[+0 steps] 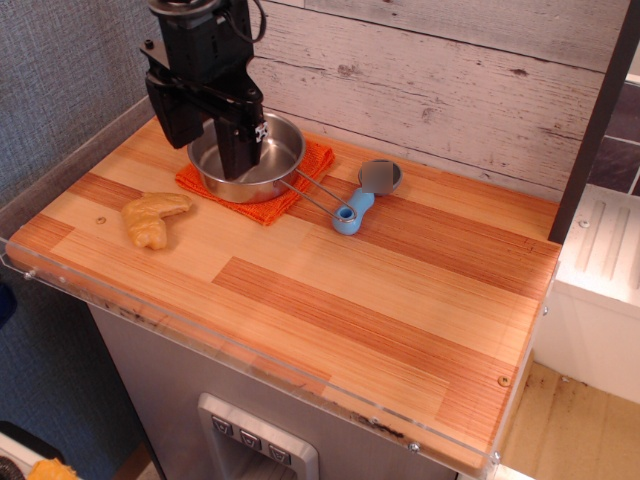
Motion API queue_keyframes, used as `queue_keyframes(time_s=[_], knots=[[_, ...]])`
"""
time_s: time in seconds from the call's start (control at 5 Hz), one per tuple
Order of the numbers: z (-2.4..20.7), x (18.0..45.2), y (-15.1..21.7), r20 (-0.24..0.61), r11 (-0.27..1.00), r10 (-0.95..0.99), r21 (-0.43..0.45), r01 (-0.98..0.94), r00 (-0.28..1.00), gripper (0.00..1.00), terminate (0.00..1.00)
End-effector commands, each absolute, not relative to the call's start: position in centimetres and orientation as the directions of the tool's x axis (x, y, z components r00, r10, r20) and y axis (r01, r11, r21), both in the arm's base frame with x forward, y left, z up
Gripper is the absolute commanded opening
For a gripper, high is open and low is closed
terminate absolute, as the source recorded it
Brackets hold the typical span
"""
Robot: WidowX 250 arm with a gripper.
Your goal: Place the pot on top of the orange towel
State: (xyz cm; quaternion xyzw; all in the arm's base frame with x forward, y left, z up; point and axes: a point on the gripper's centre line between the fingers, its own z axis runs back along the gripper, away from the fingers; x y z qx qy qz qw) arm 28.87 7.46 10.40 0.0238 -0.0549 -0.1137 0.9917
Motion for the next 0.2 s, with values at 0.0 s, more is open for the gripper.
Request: queue_keyframes(time_s=[0.0], knots=[[11.32, 28.51, 8.41, 0.120, 0.972, -0.232, 0.076, 0.224, 0.965, 1.00, 1.00]])
